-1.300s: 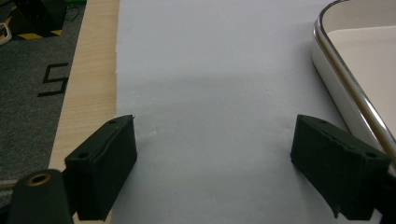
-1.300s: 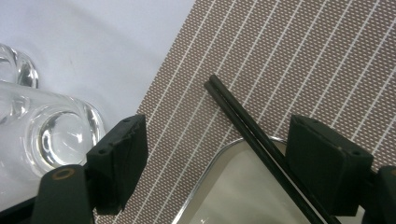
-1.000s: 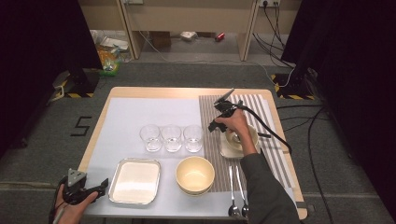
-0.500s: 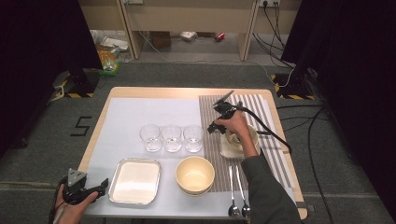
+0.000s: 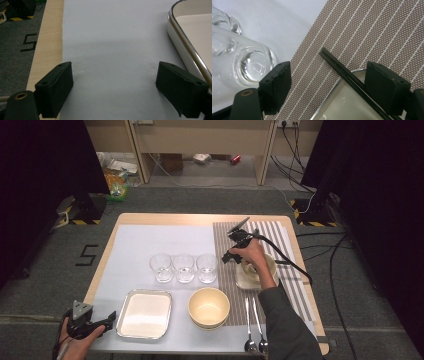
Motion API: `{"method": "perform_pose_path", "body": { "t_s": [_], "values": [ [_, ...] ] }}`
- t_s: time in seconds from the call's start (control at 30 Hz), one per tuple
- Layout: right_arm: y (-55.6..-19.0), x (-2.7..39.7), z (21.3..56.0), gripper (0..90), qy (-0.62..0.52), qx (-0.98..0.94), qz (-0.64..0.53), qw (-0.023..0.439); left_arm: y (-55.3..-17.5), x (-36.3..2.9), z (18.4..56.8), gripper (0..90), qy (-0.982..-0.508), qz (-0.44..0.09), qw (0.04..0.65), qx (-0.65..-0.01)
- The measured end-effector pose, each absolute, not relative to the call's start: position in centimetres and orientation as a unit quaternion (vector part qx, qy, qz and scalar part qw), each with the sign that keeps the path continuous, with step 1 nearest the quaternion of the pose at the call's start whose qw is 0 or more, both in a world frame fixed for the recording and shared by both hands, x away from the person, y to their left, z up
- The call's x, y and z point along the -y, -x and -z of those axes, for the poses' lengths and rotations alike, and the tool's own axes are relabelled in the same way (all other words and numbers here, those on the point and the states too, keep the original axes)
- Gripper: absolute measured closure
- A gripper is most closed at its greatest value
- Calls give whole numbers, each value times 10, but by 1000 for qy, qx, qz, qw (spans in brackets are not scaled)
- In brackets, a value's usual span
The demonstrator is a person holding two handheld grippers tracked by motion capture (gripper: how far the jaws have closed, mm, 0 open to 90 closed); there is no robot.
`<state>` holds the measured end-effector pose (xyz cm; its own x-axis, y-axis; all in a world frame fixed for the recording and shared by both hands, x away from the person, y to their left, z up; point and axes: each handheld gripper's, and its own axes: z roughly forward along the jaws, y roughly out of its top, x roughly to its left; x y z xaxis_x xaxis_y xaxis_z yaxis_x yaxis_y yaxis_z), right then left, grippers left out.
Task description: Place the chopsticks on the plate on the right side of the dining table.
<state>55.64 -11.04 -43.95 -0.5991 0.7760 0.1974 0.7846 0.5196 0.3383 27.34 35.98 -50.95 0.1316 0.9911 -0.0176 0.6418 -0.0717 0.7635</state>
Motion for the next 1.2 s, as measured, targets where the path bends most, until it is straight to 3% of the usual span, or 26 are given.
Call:
{"method": "perform_pose_path", "body": {
  "t_s": [0.7, 1.2],
  "values": [
    [-549, 110, 438, 228, 434, 878, 201, 10, -273, -360, 509, 132, -683, -267, 319, -601],
    [-551, 127, 416, 222, 446, 861, 243, 1, -273, -360, 509, 132, -683, -267, 319, -601]
  ]
}}
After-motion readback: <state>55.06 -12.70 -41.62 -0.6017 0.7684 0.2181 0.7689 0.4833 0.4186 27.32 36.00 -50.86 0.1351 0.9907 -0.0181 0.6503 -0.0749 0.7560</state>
